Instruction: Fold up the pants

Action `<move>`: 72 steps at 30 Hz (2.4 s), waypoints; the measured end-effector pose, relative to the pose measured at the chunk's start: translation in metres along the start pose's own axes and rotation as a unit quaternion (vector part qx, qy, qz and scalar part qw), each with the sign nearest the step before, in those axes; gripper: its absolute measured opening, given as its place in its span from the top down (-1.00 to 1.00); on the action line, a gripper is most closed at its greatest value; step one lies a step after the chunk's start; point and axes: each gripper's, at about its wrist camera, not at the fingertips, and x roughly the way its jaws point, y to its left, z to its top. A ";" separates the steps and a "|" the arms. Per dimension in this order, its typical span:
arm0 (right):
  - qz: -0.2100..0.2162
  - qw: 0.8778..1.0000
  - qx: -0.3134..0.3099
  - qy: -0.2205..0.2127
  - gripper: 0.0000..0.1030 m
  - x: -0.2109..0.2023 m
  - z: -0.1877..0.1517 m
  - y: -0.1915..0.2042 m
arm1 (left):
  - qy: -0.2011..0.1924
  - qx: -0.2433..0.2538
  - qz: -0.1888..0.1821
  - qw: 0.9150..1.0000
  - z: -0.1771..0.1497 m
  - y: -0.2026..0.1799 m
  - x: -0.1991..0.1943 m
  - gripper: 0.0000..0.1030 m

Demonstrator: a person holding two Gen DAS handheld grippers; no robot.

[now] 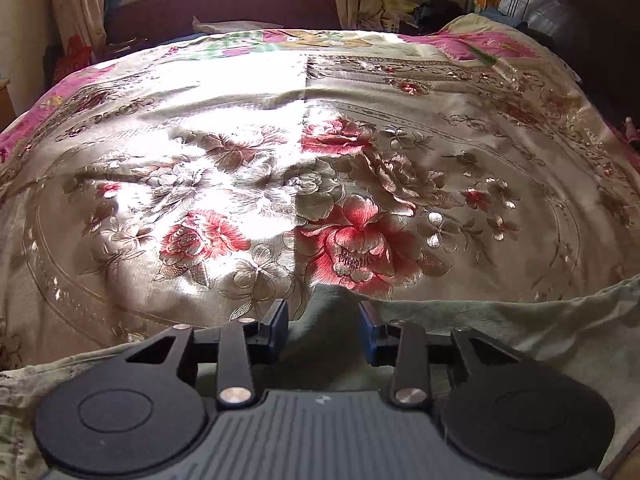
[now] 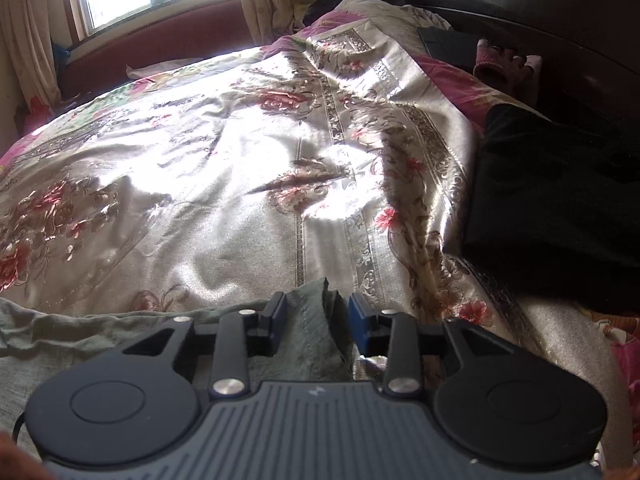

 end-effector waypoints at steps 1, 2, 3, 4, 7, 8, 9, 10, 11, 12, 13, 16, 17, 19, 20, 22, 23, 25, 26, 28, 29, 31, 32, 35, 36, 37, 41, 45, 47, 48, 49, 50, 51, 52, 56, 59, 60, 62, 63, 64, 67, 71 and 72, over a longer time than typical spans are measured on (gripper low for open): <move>0.002 1.000 0.003 -0.002 0.07 -0.008 0.000 -0.001 | -0.001 -0.005 0.001 1.000 -0.001 -0.003 -0.008 -0.18; 0.005 1.000 0.005 -0.002 0.03 -0.015 0.001 -0.001 | 0.001 -0.010 0.000 1.000 -0.003 -0.006 -0.016 -0.21; 0.009 1.000 0.008 -0.002 0.01 -0.023 0.000 -0.002 | 0.005 -0.015 0.002 1.000 -0.006 -0.010 -0.025 -0.24; 0.011 1.000 0.011 -0.003 -0.05 -0.028 -0.001 -0.002 | 0.007 -0.018 0.004 1.000 -0.008 -0.013 -0.031 -0.32; 0.024 0.999 0.020 -0.012 -0.31 -0.048 -0.009 -0.002 | 0.008 -0.019 0.006 1.000 -0.017 -0.026 -0.053 -0.58; 0.028 0.999 0.021 -0.014 -0.36 -0.053 -0.012 -0.002 | 0.006 -0.019 0.008 1.000 -0.021 -0.031 -0.061 -0.63; 0.031 0.999 0.023 -0.014 -0.38 -0.058 -0.015 -0.001 | 0.005 -0.023 0.009 1.000 -0.025 -0.035 -0.067 -0.65; 0.033 0.999 0.024 -0.014 -0.41 -0.061 -0.018 -0.001 | 0.005 -0.029 0.008 1.000 -0.028 -0.037 -0.073 -0.71; 0.036 0.999 0.026 -0.011 -0.44 -0.065 -0.023 0.000 | 0.007 -0.033 0.004 0.999 -0.031 -0.039 -0.078 -0.76; 0.038 0.999 0.027 -0.010 -0.46 -0.068 -0.027 0.001 | 0.008 -0.038 0.001 0.999 -0.035 -0.042 -0.084 -0.79; 0.040 0.999 0.027 -0.009 -0.50 -0.072 -0.031 0.002 | 0.008 -0.041 0.001 0.999 -0.039 -0.044 -0.088 -0.82; 0.047 0.998 0.032 -0.006 -0.55 -0.078 -0.043 0.002 | 0.007 -0.050 0.005 0.999 -0.050 -0.050 -0.100 -0.95; 0.049 0.998 0.034 -0.004 -0.56 -0.080 -0.047 0.002 | 0.008 -0.051 0.008 0.999 -0.054 -0.053 -0.104 -0.96; 0.051 0.998 0.040 -0.001 -0.57 -0.083 -0.054 0.001 | 0.010 -0.061 0.016 0.998 -0.063 -0.056 -0.112 -0.99; 0.054 0.997 0.046 0.000 -0.58 -0.085 -0.059 0.000 | 0.009 -0.071 0.017 0.997 -0.068 -0.057 -0.115 -1.00; 0.065 0.996 0.061 0.003 -0.58 -0.088 -0.066 -0.004 | 0.012 -0.093 0.014 0.996 -0.076 -0.055 -0.119 -1.00; 0.070 0.995 0.068 0.004 -0.58 -0.089 -0.069 -0.006 | 0.013 -0.106 0.012 0.994 -0.079 -0.054 -0.120 -1.00; 0.080 0.993 0.081 0.003 -0.58 -0.090 -0.074 -0.011 | 0.013 -0.128 0.009 0.992 -0.084 -0.054 -0.121 -1.00; 0.086 0.993 0.084 0.002 -0.58 -0.090 -0.077 -0.012 | 0.012 -0.135 0.007 0.991 -0.087 -0.055 -0.122 -1.00; 0.095 0.991 0.091 0.006 -0.57 -0.087 -0.080 -0.014 | 0.015 -0.137 0.004 0.990 -0.089 -0.059 -0.122 -1.00; 0.094 0.991 0.095 0.008 -0.56 -0.086 -0.081 -0.015 | 0.016 -0.136 0.005 0.991 -0.090 -0.062 -0.122 -1.00; 0.095 0.989 0.112 0.011 -0.49 -0.080 -0.083 -0.019 | 0.018 -0.134 0.003 0.991 -0.089 -0.066 -0.121 -1.00; 0.104 0.986 0.126 0.016 -0.38 -0.076 -0.083 -0.022 | 0.017 -0.134 0.001 0.991 -0.089 -0.069 -0.121 -1.00; 0.134 0.975 0.173 0.036 -0.11 -0.057 -0.085 -0.030 | 0.017 -0.133 -0.007 0.991 -0.087 -0.075 -0.121 -1.00; 0.134 0.973 0.184 0.041 -0.09 -0.050 -0.088 -0.032 | 0.017 -0.130 -0.009 0.991 -0.086 -0.077 -0.121 -1.00; 0.125 0.973 0.187 0.043 -0.05 -0.045 -0.089 -0.032 | 0.019 -0.128 -0.010 0.992 -0.086 -0.078 -0.120 -1.00; 0.108 0.976 0.186 0.039 0.13 -0.033 -0.091 -0.033 | 0.024 -0.114 -0.011 0.993 -0.084 -0.084 -0.116 -1.00; 0.106 0.971 0.211 0.028 0.16 -0.022 -0.087 -0.038 | 0.034 -0.114 -0.015 0.993 -0.083 -0.088 -0.108 -1.00; 0.102 0.973 0.204 0.022 0.17 -0.017 -0.083 -0.035 | 0.036 -0.114 -0.027 0.992 -0.083 -0.091 -0.104 -1.00; 0.094 0.976 0.197 0.020 0.24 -0.015 -0.082 -0.032 | 0.036 -0.112 -0.032 0.992 -0.084 -0.093 -0.103 -1.00; 0.088 0.977 0.191 0.020 0.51 -0.014 -0.081 -0.030 | 0.037 -0.111 -0.036 0.992 -0.084 -0.095 -0.101 -1.00; 0.085 0.979 0.186 0.021 0.84 -0.012 -0.080 -0.028 | 0.039 -0.109 -0.044 0.992 -0.084 -0.097 -0.100 -1.00; 0.088 0.979 0.185 0.017 0.90 -0.013 -0.079 -0.025 | 0.041 -0.106 -0.054 0.992 -0.084 -0.099 -0.098 -1.00; 0.091 0.979 0.181 0.007 0.89 -0.016 -0.078 -0.023 | 0.042 -0.105 -0.062 0.992 -0.084 -0.101 -0.097 -1.00; 0.100 0.985 0.141 -0.022 0.91 -0.032 -0.067 -0.003 | 0.043 -0.103 -0.101 0.989 -0.079 -0.106 -0.090 -1.00; 0.121 0.987 0.098 -0.040 0.91 -0.045 -0.052 0.023 | 0.047 -0.124 -0.141 0.981 -0.075 -0.107 -0.082 -1.00; 0.132 0.987 0.083 -0.044 0.91 -0.047 -0.047 0.032 | 0.047 -0.132 -0.154 0.978 -0.074 -0.108 -0.080 -1.00; 0.151 0.986 0.057 -0.044 0.91 -0.049 -0.040 0.053 | 0.049 -0.153 -0.188 0.969 -0.071 -0.110 -0.074 -1.00; 0.161 0.985 0.042 -0.042 0.91 -0.050 -0.038 0.064 | 0.051 -0.163 -0.202 0.964 -0.070 -0.111 -0.070 -1.00; 0.170 0.984 0.027 -0.040 0.91 -0.049 -0.036 0.075 | 0.054 -0.172 -0.215 0.960 -0.070 -0.113 -0.066 -1.00; 0.196 0.980 -0.016 -0.029 0.91 -0.045 -0.038 0.106 | 0.063 -0.203 -0.254 0.944 -0.070 -0.116 -0.055 -0.98; 0.239 0.968 -0.081 0.009 0.91 -0.036 -0.052 0.148 | 0.068 -0.259 -0.294 0.918 -0.073 -0.110 -0.041 -0.94; 0.248 0.964 -0.097 0.020 0.91 -0.034 -0.059 0.157 | 0.068 -0.271 -0.300 0.912 -0.074 -0.107 -0.039 -0.94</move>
